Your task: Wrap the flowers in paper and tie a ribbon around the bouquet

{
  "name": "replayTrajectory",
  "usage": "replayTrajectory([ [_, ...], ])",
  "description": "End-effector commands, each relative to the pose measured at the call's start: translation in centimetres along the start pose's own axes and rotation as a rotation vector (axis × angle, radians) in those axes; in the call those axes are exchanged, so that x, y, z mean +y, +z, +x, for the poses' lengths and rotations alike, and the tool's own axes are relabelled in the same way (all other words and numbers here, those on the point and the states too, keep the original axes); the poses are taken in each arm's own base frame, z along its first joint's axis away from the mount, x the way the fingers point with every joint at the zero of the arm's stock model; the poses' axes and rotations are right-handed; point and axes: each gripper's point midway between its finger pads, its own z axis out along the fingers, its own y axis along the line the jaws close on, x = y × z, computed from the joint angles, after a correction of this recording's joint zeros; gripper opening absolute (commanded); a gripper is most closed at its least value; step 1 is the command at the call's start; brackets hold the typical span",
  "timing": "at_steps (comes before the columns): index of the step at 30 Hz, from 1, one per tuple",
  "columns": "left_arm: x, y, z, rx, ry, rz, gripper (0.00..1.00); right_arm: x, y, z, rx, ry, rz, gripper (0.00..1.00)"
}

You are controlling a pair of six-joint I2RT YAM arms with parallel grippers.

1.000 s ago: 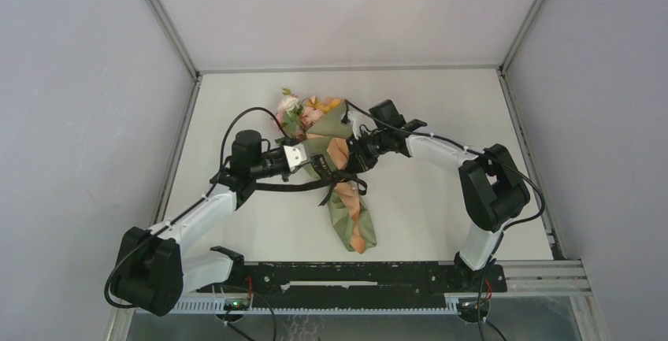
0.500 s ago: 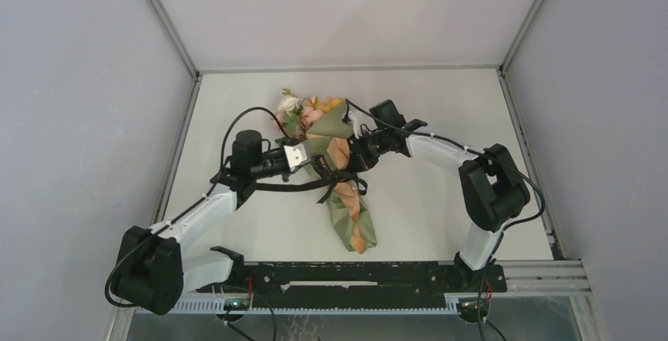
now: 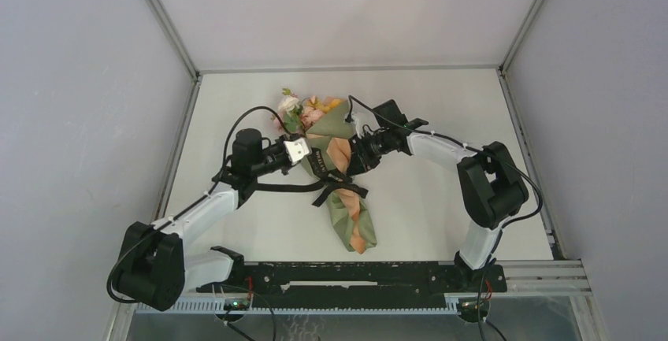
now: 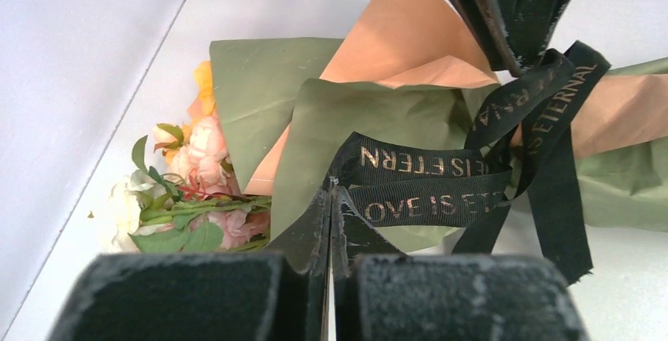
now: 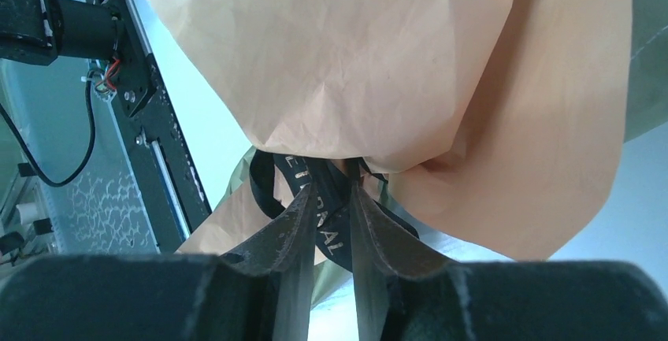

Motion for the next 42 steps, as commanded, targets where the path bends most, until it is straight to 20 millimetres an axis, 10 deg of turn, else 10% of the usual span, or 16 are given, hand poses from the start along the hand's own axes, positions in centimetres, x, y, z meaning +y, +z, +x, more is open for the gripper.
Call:
replayTrajectory([
  [1, 0.8, 0.0, 0.7, 0.018, 0.036, -0.059, 0.00, 0.0, 0.1, -0.8, -0.024, -0.017, -0.039, 0.30],
  [14, 0.6, 0.3, -0.5, -0.032, 0.016, -0.051, 0.00, -0.6, 1.6, -3.7, -0.133, -0.133, -0.078, 0.30],
  [22, 0.5, 0.3, -0.4, -0.028, 0.013, -0.046, 0.00, 2.9, 2.4, -0.5, -0.032, -0.157, -0.279, 0.31],
  [32, 0.5, 0.3, -0.3, -0.024, 0.012, -0.044, 0.00, 1.6, 4.4, -2.0, -0.071, -0.117, -0.164, 0.53],
  [42, 0.4, 0.2, 0.0, -0.014, 0.011, -0.046, 0.00, 1.7, 5.7, -1.1, -0.033, -0.157, -0.104, 0.48],
])
